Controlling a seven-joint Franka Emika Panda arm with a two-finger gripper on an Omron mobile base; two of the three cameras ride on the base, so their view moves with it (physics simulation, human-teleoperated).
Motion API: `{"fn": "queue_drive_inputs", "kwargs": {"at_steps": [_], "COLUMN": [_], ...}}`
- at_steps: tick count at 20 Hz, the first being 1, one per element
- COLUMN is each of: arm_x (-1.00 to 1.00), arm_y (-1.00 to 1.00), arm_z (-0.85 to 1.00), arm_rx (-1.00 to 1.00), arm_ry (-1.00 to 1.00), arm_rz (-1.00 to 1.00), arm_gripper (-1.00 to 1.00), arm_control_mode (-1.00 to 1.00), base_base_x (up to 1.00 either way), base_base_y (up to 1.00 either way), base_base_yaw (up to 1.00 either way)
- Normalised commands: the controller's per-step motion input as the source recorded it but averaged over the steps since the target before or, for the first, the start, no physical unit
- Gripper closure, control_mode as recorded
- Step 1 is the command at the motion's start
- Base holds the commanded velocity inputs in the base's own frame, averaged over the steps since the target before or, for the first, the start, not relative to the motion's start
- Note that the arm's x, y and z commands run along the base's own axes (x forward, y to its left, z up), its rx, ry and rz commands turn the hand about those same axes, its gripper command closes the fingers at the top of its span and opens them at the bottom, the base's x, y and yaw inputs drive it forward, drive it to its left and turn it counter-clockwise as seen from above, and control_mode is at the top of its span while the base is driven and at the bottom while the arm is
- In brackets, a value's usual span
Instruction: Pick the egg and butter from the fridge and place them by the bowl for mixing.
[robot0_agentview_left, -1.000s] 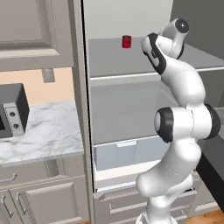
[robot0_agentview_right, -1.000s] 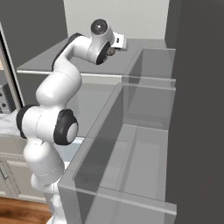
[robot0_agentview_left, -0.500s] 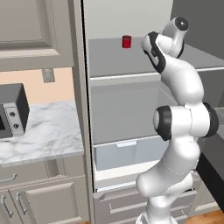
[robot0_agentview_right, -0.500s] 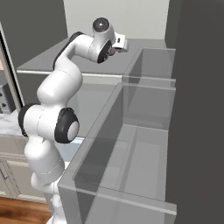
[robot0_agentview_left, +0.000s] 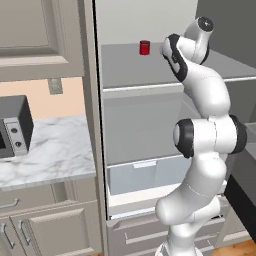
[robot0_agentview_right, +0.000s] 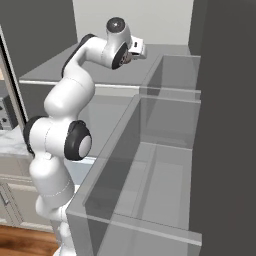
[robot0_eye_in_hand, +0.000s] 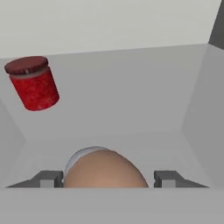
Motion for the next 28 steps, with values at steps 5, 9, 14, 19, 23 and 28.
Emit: {"fn": "queue_drive_inputs", "kwargs": {"at_steps": [5,9,14,19,23,28], "arm_x": [0.0,-0.05,-0.52,-0.72,-0.96,-1.0], "arm_y": [0.0,0.0,0.0,0.0,0.0,0.0], "arm_z": [-0.13,-0.07,0.03,0.09,0.05,0.18], "arm_rx": [0.0,0.0,0.0,0.0,0.0,0.0], "arm_ry": [0.0,-0.04,-0.14,-0.14,-0.16,-0.1], "arm_rz": [0.0,0.0,0.0,0.0,0.0,0.0], "arm_gripper": [1.0,1.0,1.0,1.0,1.0,1.0], "arm_control_mode": [-1.0,-1.0,-1.0,-1.0,-1.0,-1.0], "base_base_x": [0.0,0.0,0.0,0.0,0.0,0.0], "base_base_y": [0.0,0.0,0.0,0.0,0.0,0.0], "base_base_yaw": [0.0,0.0,0.0,0.0,0.0,0.0]}}
